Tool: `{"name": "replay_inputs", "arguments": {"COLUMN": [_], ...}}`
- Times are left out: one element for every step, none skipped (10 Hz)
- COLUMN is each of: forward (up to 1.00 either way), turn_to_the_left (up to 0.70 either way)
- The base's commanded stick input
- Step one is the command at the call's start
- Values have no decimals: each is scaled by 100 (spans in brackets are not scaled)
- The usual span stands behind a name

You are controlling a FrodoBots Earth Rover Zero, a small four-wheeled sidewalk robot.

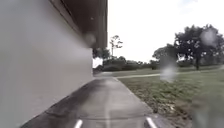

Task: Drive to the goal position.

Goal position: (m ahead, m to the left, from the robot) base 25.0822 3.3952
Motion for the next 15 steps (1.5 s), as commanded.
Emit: {"name": "replay_inputs", "arguments": {"forward": [85,85,85,85,85,85,85,85,85,85,85,85,85,85,85], "turn_to_the_left": [8,0,0,0,0,0,0,0,0,0,0,0,0,0,0]}}
